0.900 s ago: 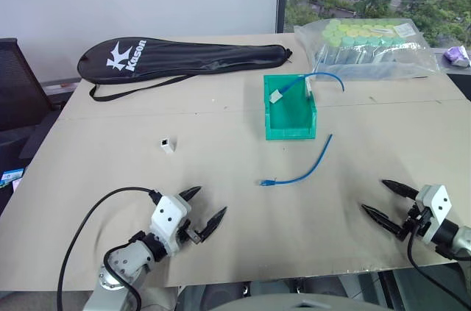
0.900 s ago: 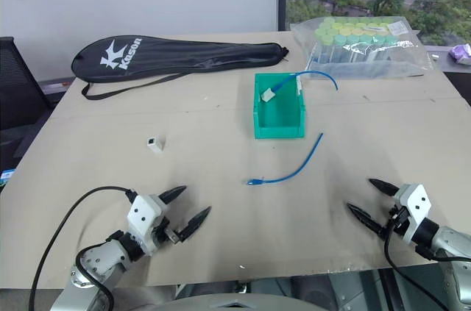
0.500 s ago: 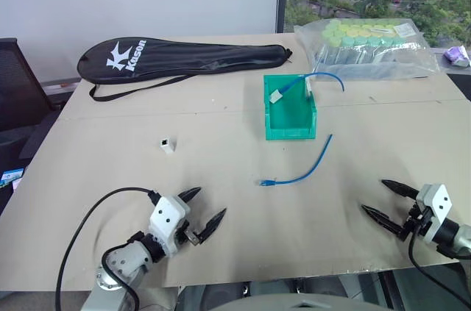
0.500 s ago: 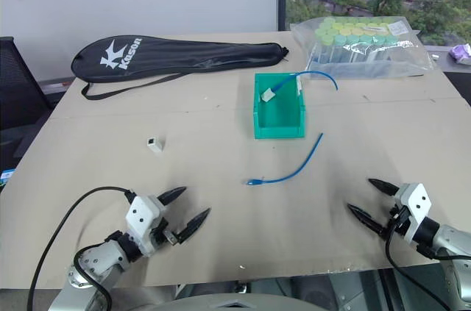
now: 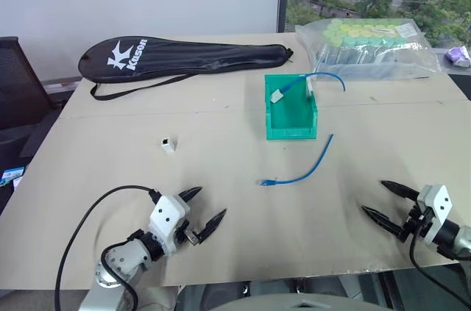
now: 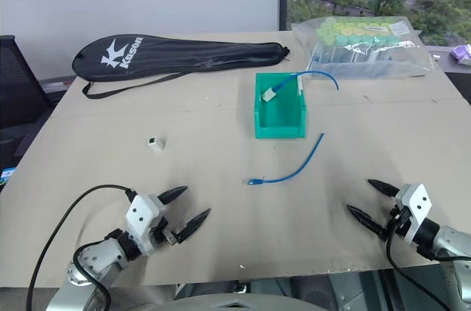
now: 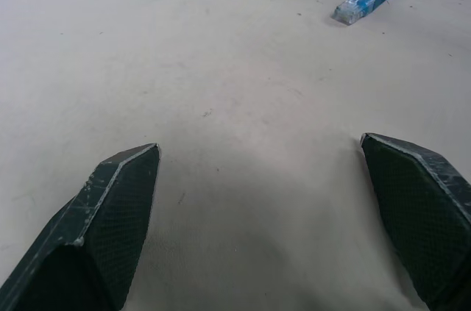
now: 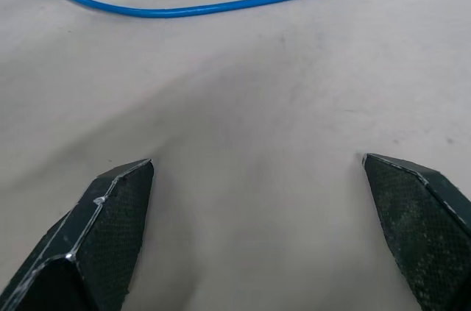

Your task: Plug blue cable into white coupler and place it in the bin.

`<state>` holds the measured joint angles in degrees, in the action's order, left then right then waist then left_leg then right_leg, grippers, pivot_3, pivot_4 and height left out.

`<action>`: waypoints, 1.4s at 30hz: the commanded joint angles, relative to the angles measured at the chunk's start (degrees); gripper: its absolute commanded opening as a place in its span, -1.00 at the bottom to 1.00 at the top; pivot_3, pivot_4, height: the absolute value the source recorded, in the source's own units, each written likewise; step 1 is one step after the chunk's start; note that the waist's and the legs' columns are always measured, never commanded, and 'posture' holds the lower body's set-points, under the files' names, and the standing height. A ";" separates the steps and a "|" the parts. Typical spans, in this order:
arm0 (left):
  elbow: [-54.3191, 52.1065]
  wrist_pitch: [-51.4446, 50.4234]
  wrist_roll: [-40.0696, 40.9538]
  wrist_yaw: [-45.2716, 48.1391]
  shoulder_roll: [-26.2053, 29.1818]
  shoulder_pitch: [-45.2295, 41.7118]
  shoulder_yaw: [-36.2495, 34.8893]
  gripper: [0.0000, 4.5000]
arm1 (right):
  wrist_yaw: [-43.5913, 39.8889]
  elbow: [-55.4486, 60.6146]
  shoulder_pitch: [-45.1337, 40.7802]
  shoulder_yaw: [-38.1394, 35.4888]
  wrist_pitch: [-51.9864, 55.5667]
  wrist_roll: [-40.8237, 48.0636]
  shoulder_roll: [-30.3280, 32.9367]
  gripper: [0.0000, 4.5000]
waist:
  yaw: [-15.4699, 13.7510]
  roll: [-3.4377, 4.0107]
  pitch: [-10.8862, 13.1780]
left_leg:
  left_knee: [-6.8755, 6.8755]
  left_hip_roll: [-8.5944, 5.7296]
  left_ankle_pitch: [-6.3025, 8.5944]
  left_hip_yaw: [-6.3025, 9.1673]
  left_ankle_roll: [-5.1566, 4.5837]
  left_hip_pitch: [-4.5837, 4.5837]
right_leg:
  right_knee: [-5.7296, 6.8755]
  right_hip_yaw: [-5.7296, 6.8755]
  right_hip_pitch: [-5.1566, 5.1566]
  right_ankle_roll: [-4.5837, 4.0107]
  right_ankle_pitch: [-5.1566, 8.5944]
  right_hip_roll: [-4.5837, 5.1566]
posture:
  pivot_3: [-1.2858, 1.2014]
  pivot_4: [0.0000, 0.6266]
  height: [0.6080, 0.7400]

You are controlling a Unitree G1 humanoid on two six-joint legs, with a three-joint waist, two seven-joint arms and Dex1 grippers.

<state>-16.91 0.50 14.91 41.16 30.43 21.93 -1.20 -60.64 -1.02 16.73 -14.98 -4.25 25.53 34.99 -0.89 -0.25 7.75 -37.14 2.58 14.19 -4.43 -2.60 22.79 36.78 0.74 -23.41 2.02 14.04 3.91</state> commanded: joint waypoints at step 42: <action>10.25 -44.16 22.72 25.05 -10.76 -46.16 13.54 -0.93 | 19.91 34.94 4.56 8.46 37.89 31.76 -6.55 1.00 | 0.39 -0.95 0.75 | -0.33 -0.11 -0.03 0.33 -0.04 0.39 | 0.12 0.20 0.01 0.02 -0.17 -0.41 | 0.03 -0.52 1.00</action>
<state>-2.38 -38.17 32.19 67.23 20.51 -24.51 13.85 -43.46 31.50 22.91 -5.58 31.96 52.45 29.58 -0.50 -1.20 8.50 -37.48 2.53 14.16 -4.09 -2.64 23.20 36.91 0.94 -23.40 2.05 13.86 3.45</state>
